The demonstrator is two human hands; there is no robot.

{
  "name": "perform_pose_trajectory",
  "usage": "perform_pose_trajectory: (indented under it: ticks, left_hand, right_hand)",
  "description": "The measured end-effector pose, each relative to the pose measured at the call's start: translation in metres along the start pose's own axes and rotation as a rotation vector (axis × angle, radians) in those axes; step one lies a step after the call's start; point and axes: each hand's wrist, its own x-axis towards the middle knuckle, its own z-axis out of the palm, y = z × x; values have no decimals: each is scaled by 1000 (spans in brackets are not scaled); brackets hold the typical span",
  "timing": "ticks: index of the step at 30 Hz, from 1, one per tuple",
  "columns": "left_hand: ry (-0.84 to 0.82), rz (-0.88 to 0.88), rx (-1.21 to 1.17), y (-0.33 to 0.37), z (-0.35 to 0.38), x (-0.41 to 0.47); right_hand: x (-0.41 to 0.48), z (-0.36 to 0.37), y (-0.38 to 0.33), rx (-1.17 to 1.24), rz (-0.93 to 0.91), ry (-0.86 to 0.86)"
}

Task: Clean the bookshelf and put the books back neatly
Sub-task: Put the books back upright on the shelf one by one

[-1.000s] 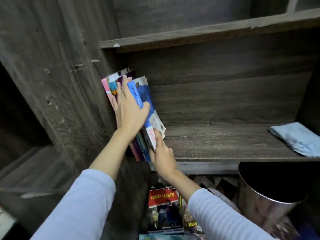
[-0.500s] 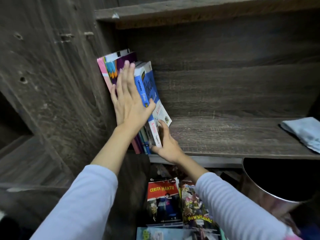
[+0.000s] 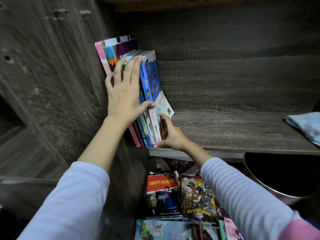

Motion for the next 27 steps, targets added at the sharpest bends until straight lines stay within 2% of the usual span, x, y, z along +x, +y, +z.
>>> perform_pose_trajectory:
  ticks: [7, 12, 15, 17, 21, 23, 27]
  left_hand:
    - [34, -22, 38, 2, 10, 0]
    - [-19, -42, 66, 5, 11, 1]
    - [-48, -62, 57, 12, 10, -3]
    - [-3, -61, 40, 22, 12, -14]
    - [197, 131, -126, 51, 34, -52]
    - [265, 266, -235, 72, 51, -70]
    - [178, 418, -553, 131, 78, -110]
  right_hand:
    - [7, 0, 1, -38, -4, 31]
    - [3, 4, 0, -144, -6, 19]
    - [-12, -3, -3, -296, -88, 17]
    - [-27, -11, 1, -428, -189, 113]
    - [-63, -35, 34, -658, -357, 431]
    - [-85, -50, 60, -719, -428, 517]
    - [-131, -76, 106, -757, -432, 599]
